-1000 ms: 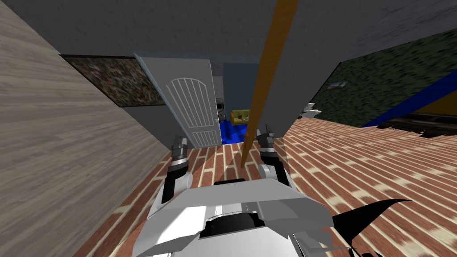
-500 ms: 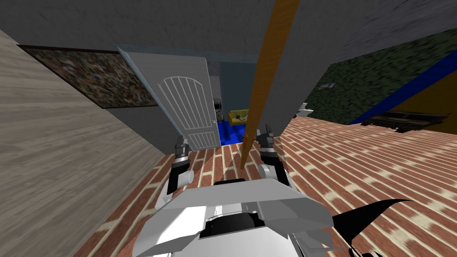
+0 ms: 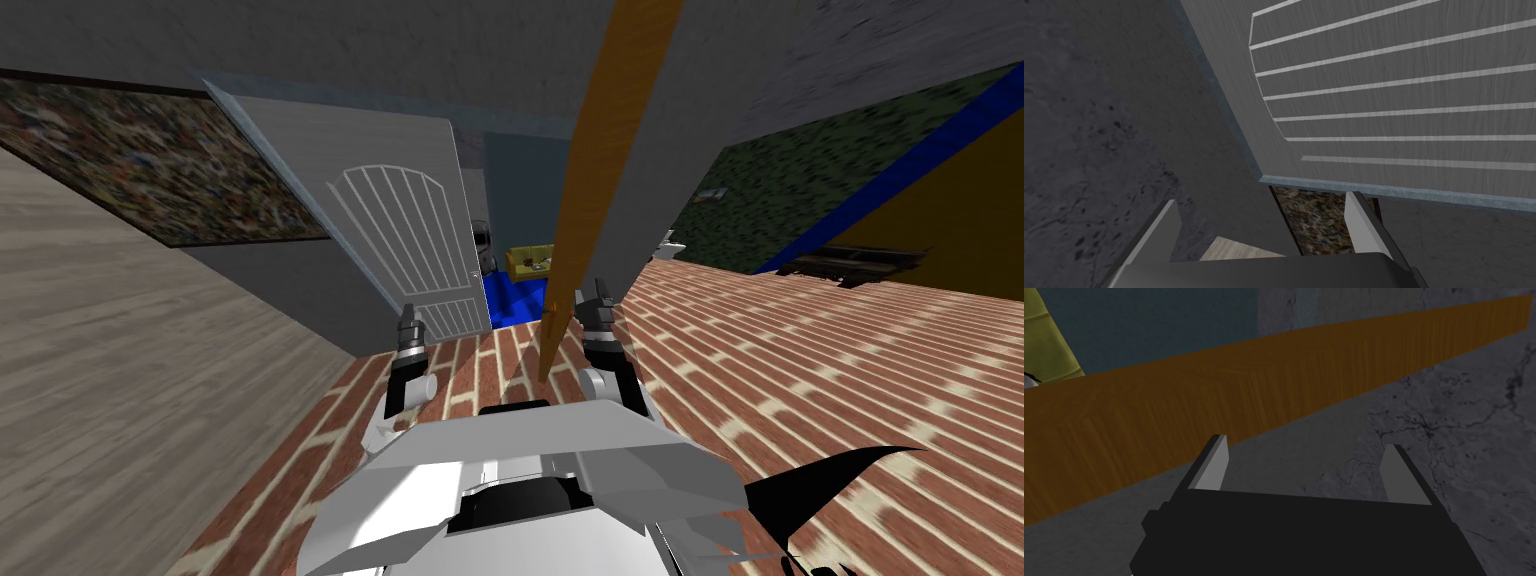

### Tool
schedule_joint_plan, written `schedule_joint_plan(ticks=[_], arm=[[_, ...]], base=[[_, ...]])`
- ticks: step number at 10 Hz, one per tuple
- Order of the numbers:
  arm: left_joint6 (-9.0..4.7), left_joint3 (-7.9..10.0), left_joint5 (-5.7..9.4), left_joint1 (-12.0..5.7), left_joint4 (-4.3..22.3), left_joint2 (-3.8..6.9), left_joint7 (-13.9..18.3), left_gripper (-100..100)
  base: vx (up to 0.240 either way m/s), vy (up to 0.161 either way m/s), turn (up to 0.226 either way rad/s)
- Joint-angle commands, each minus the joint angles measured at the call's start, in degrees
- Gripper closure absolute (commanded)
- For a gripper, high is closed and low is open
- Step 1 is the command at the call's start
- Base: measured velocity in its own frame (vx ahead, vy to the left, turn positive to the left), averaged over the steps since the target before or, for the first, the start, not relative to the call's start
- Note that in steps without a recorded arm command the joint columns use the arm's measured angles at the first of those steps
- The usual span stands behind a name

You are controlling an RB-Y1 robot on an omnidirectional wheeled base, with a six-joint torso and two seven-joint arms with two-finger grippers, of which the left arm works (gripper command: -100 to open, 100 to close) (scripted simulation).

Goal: Pull the door open

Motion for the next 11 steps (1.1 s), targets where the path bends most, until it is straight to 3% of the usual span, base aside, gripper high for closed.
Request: schedule_joint_plan(ticks=[1, 2, 3, 5, 6, 7, 8, 10, 11], arm=[[0.05, 0.72, 0.61, -1.66, 2.85, 0.02, -0.66, -100], [-0.06, 1.37, 1.15, -3.14, 4.86, 0.09, -1.16, -100], [-0.06, 1.37, 1.15, -3.14, 5.2, 0.09, -1.16, -100], [-0.27, 2.72, 2.27, -6.22, 9.09, 0.2, -2.2, -100], [-0.27, 2.72, 2.27, -6.22, 10.08, 0.2, -2.2, -100], [-0.39, 3.41, 2.85, -7.8, 12.3, 0.24, -2.73, -100], [-0.39, 3.41, 2.85, -7.8, 12.59, 0.24, -2.73, -100], [-0.61, 4.8, 4.01, -11.0, 16.78, 0.3, -3.81, -100], [-0.61, 4.8, 4.01, -11.0, 17.66, 0.3, -3.81, -100]], base=[[0.051, 0.024, -0.066], [0.068, 0.034, -0.139], [0.045, 0.034, -0.047], [0.061, 0.035, -0.108], [0.054, 0.04, -0.055], [0.051, 0.036, -0.076], [0.042, 0.027, -0.053], [0.058, 0.039, -0.123], [0.06, 0.046, -0.053]])
